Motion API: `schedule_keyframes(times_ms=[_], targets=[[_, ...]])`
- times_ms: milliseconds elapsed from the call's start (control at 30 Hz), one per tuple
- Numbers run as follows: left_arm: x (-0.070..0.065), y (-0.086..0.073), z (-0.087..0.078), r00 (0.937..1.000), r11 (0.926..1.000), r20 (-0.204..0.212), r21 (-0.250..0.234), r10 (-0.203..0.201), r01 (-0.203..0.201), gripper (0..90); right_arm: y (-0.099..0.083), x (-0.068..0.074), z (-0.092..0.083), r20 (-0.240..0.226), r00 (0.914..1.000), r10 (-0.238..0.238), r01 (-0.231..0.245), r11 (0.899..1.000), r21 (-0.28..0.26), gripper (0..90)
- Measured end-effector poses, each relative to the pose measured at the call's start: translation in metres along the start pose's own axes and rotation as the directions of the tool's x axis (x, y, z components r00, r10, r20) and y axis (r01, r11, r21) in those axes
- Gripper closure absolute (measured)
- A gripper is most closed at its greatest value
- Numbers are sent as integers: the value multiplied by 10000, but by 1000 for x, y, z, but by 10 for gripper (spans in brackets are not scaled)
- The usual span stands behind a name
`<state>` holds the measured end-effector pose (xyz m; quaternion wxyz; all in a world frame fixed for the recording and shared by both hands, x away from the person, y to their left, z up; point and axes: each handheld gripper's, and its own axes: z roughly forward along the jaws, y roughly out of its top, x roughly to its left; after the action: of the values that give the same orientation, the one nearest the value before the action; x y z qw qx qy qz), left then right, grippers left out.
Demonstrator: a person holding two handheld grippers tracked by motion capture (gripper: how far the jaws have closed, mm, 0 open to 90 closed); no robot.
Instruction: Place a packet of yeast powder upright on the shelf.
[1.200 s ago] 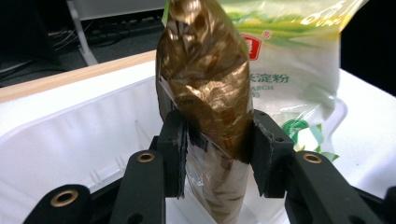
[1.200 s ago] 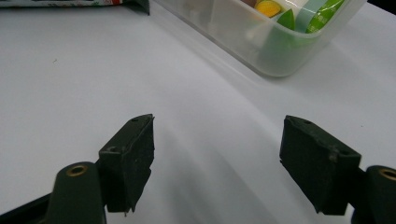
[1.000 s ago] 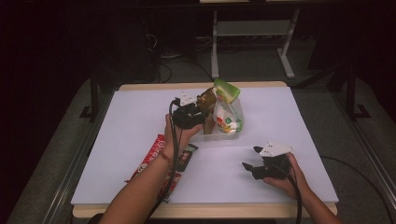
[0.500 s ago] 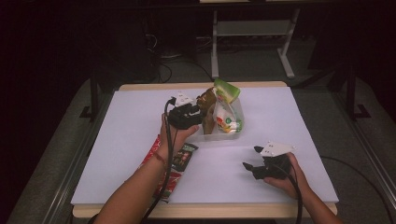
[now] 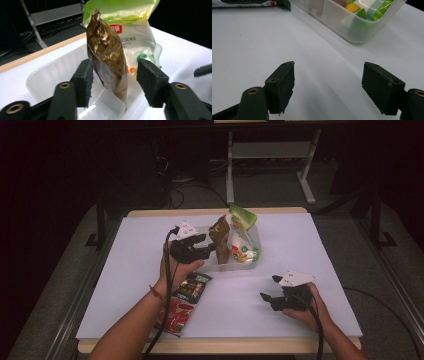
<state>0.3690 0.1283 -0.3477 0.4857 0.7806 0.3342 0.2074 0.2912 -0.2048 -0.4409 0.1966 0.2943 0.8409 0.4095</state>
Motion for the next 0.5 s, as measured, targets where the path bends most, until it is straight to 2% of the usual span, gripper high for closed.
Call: schedule_keyframes(times_ms=[67, 167, 267, 500], targets=[[1, -2, -8, 9998, 9998, 57, -18, 191, -191, 420, 0, 0, 0, 11, 10000, 28, -28, 10000, 3, 255], [4, -6, -16, 9983, 9983, -106, 65, 574, -573, 400, 0, 0, 1, 3, 10000, 76, -76, 9999, 68, 255], [11, -12, -24, 9972, 9971, 51, 129, 746, -747, 372, 0, 0, 2, 14, 10000, 29, -29, 10000, 53, 284], [25, -28, -50, 9914, 9909, 197, 362, 1293, -1299, 294, 0, 1, 5, -42, 10000, 58, -57, 9998, 178, 271]])
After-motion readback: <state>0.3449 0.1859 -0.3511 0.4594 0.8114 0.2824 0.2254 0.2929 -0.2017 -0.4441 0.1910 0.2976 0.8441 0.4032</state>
